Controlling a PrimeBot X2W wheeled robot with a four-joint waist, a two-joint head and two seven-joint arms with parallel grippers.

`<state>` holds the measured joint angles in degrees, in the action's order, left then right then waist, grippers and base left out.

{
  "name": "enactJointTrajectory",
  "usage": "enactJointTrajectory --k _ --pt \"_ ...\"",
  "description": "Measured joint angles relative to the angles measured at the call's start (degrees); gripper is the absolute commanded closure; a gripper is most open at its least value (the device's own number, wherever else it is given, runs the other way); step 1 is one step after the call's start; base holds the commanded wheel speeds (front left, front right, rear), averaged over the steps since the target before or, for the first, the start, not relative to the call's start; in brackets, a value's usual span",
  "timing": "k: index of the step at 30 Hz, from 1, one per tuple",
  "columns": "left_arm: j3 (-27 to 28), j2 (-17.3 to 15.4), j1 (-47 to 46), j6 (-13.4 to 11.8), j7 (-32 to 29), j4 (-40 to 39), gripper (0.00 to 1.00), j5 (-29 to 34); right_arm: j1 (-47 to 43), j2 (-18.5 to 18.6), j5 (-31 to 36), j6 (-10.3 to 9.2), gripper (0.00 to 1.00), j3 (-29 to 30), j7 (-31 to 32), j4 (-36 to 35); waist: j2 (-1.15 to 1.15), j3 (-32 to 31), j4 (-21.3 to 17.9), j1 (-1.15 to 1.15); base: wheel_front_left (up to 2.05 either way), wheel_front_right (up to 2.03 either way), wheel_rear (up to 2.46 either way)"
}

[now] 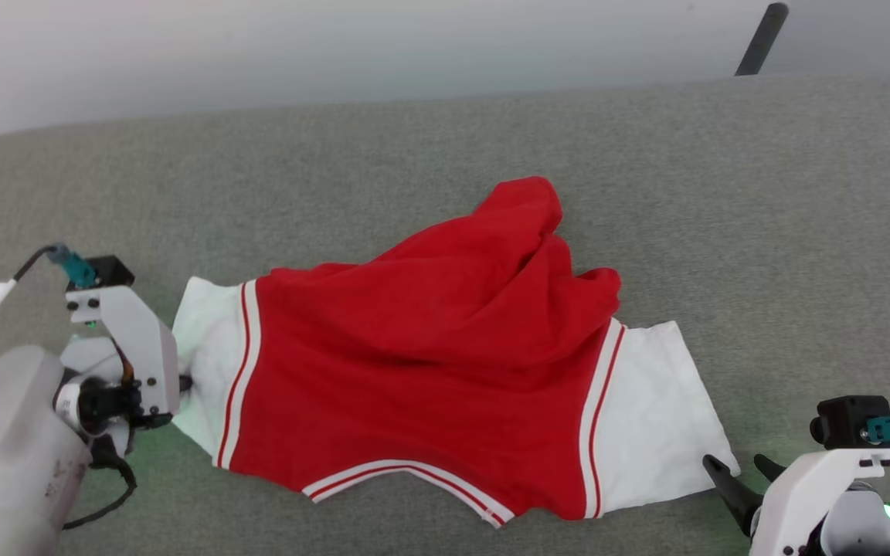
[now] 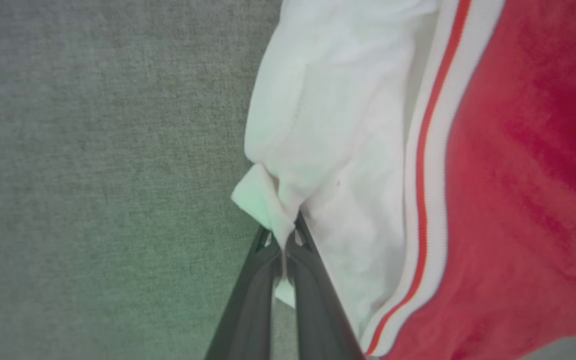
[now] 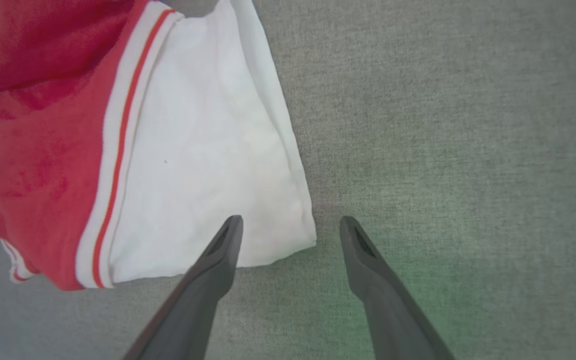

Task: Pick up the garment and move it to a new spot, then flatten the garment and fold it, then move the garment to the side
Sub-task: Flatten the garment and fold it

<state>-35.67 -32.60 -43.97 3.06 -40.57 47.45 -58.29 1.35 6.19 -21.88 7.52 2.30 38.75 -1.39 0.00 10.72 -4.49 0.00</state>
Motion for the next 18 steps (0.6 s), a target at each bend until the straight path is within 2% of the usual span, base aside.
enactJointTrajectory --k 6,7,8,18 --pt "-0.04 0.31 -0.69 -0.04 0.24 -0.81 1.00 0.00 2.00 -0.70 0.89 0.00 0.00 0.45 2.03 4.23 0.00 1.33 1.11 0.00 0.00 0.00 0.00" --pt "-0.04 0.40 -0.75 -0.04 0.24 -0.88 1.00 0.00 2.41 -0.69 0.90 0.00 0.37 0.55 2.33 4.80 0.00 1.46 1.27 0.00 0.00 0.00 0.00" --pt "-0.05 0.47 -0.81 -0.04 0.24 -0.92 1.00 0.00 2.87 -0.75 0.90 0.00 1.00 0.75 2.48 5.41 0.00 1.56 1.42 0.00 0.00 0.00 0.00" --pt "-0.26 1.21 -1.27 -0.05 -0.30 -0.46 1.00 -0.21 7.39 0.45 -1.67 -0.04 1.00 1.71 8.55 7.40 0.00 0.96 2.29 0.00 0.00 0.00 0.00"
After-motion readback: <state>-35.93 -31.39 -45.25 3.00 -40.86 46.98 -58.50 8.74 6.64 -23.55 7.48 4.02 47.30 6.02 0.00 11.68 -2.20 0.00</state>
